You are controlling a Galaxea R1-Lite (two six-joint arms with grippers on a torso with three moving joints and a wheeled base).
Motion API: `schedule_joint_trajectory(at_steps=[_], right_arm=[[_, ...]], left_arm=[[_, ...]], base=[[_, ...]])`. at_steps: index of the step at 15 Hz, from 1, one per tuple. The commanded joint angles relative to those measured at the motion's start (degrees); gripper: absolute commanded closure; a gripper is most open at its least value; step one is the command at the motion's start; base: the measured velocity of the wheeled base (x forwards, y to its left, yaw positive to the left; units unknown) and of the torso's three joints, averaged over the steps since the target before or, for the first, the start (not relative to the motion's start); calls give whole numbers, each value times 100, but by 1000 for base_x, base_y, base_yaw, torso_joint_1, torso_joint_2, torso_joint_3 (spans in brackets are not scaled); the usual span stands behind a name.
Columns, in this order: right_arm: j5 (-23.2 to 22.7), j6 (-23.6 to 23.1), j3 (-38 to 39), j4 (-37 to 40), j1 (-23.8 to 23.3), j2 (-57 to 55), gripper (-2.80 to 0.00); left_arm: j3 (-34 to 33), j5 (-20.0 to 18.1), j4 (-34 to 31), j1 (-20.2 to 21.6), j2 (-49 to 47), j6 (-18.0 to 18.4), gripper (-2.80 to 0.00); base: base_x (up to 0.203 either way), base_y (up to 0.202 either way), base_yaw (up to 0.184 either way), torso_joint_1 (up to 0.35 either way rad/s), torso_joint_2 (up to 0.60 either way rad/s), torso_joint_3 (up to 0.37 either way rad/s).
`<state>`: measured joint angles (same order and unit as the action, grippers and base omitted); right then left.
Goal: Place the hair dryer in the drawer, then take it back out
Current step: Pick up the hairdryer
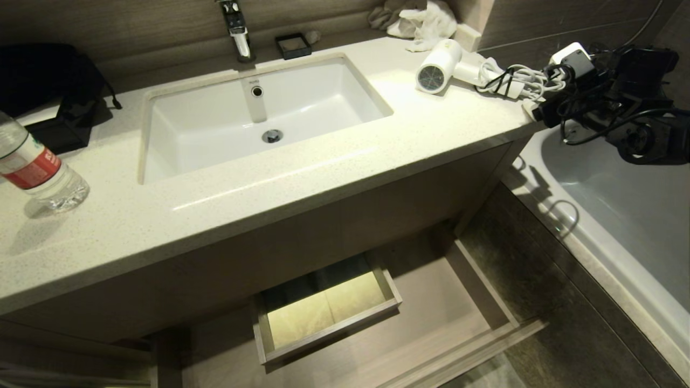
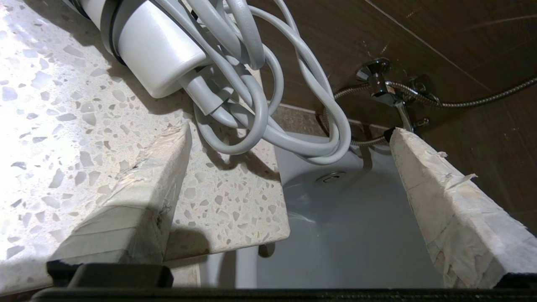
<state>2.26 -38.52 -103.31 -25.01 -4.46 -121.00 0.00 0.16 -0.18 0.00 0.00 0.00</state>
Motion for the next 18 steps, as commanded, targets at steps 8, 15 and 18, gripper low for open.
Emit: schedule_joint_trajectory(at_steps=[8,15,18], right_arm=[[12,-24,-5,-31,-2,15,0],[21,5,83,40,82,345,0],[28,11,98,57,156,512,0]], left_arm=[[0,2,1,0,-2,4,0],[0,2,1,0,0,9,0],[0,2,1,0,0,0,0]], base=[[0,0,0,0,0,0],[0,0,0,0,0,0],[0,0,0,0,0,0]])
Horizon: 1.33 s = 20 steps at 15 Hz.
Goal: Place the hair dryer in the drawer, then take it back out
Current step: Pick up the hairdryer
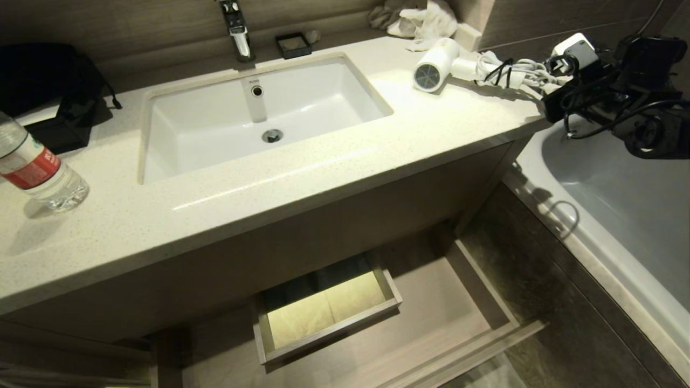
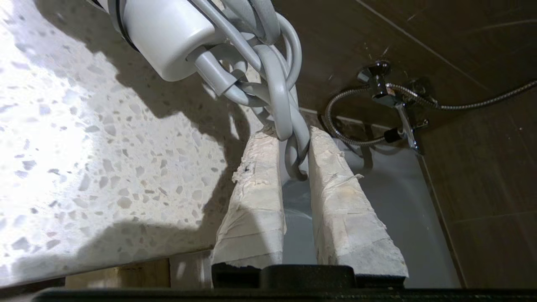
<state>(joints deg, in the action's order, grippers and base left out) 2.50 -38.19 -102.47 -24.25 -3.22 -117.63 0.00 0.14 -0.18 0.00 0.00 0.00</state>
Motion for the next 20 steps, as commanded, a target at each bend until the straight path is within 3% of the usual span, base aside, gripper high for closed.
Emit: schedule_joint_trajectory(at_steps=[1,20], right_arm=[[5,-22,51,-19,69,244,0],[43,-73,1493,199,733,1267,0]], left_arm=[[0,3,1,0,0,0,0],[0,3,1,0,0,0,0]], base=[[0,0,0,0,0,0],[0,0,0,0,0,0]])
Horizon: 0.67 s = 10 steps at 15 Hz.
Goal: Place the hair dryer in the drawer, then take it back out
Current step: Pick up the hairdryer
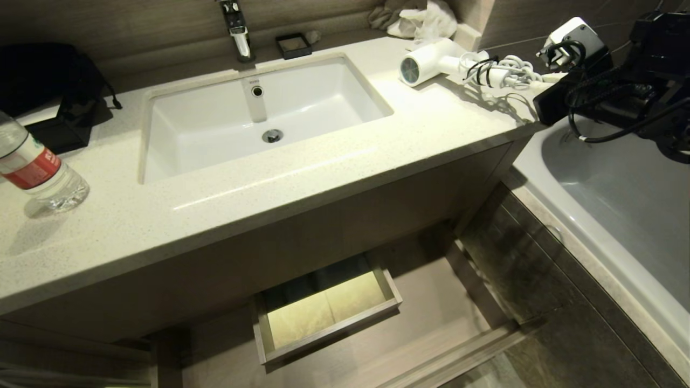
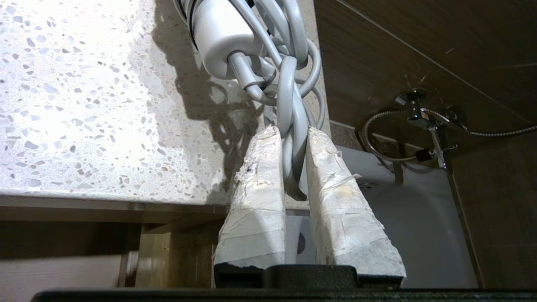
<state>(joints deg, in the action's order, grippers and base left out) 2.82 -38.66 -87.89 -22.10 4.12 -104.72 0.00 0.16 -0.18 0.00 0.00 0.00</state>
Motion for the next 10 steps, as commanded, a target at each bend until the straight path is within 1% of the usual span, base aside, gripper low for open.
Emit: schedule_joint_trajectory(at_steps=[1,2,3,10], right_arm=[[8,-36,28,-13,-43,-66,0],[-15,-37,19,-13,-97,-112,0],[-18,-37,27,-22,-133,-133,-280],[0,-10,44,-53,-192,-186,-280]], left_arm=[[0,2,1,0,0,0,0],[0,2,1,0,0,0,0],[0,2,1,0,0,0,0],[0,2,1,0,0,0,0]], base=[[0,0,0,0,0,0],[0,0,0,0,0,0],[0,0,0,0,0,0],[0,0,0,0,0,0]])
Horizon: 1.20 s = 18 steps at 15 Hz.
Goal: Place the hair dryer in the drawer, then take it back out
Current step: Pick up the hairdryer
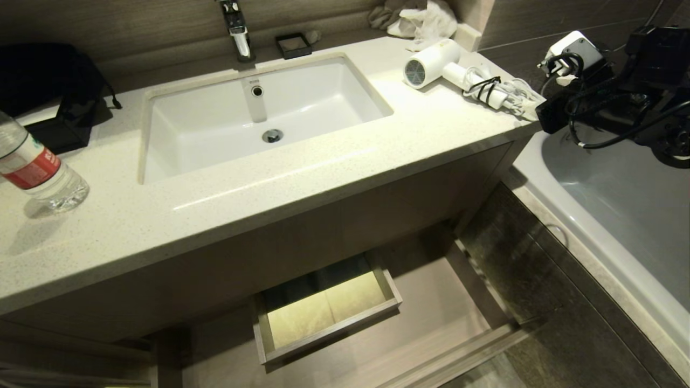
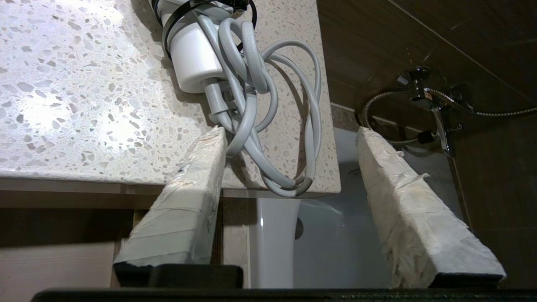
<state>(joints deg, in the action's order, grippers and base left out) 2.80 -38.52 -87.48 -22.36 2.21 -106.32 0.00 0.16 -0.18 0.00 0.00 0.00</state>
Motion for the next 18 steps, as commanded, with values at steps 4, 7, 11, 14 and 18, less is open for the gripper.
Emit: schedule_joint_trajectory(at_steps=[4,7,11,14,18], right_arm=[[10,-29,-14,32,-36,-193,-280],[4,-33,-46,69,-45,-288,-280],[1,-123,-91,-5,-129,-389,-280],[-10,-327,-265,-157,-249,-532,-280],[-8,-349,-542,-261,-300,-767,-280]], left_arm=[[0,2,1,0,0,0,0],[0,2,1,0,0,0,0],[0,2,1,0,0,0,0],[0,2,1,0,0,0,0],[0,2,1,0,0,0,0]], base=[[0,0,0,0,0,0],[0,0,0,0,0,0],[0,0,0,0,0,0],[0,0,0,0,0,0],[0,0,0,0,0,0]])
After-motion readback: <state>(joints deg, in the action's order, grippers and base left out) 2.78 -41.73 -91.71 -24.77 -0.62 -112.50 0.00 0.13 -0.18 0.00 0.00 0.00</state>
